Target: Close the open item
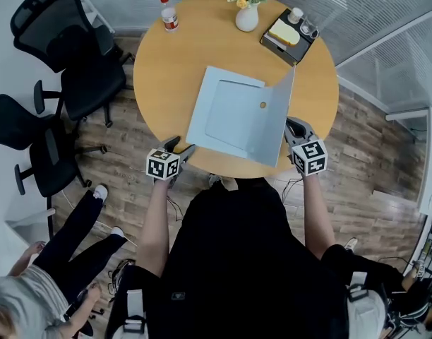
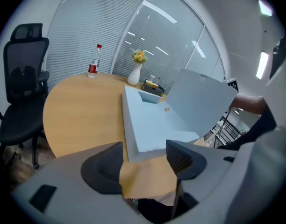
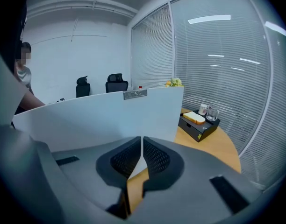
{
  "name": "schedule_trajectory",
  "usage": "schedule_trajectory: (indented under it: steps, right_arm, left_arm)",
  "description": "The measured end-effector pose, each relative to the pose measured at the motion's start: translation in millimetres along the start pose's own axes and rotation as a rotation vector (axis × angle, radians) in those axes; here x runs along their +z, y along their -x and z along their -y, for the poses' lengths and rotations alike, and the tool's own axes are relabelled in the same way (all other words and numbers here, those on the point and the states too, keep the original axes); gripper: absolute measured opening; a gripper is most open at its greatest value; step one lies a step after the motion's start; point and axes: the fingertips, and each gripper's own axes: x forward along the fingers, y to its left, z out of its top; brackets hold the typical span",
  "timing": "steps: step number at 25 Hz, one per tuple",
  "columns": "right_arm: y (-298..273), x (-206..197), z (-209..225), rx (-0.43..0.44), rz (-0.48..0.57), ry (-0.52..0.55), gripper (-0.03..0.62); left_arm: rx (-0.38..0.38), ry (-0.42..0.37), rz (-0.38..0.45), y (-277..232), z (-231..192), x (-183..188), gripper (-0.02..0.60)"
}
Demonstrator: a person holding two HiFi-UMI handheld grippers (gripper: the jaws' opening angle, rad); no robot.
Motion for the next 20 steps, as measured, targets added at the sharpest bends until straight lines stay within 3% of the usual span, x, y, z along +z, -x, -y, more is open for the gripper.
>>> schedule_trajectory:
  steps: [9, 20]
  right_arm:
    - [-14.0, 4.2, 5.3, 0.032, -0.017, 0.01, 0.011]
    - [-38.2, 18.3, -9.7, 0.104, -0.005, 0.055, 0.011]
  left_arm:
    - [-0.075, -0.14, -0.165, -25.8, 13.8, -15.1, 0.324]
    - [-0.068, -0.144, -0.176, -34.7, 17.4, -12.3, 0.33]
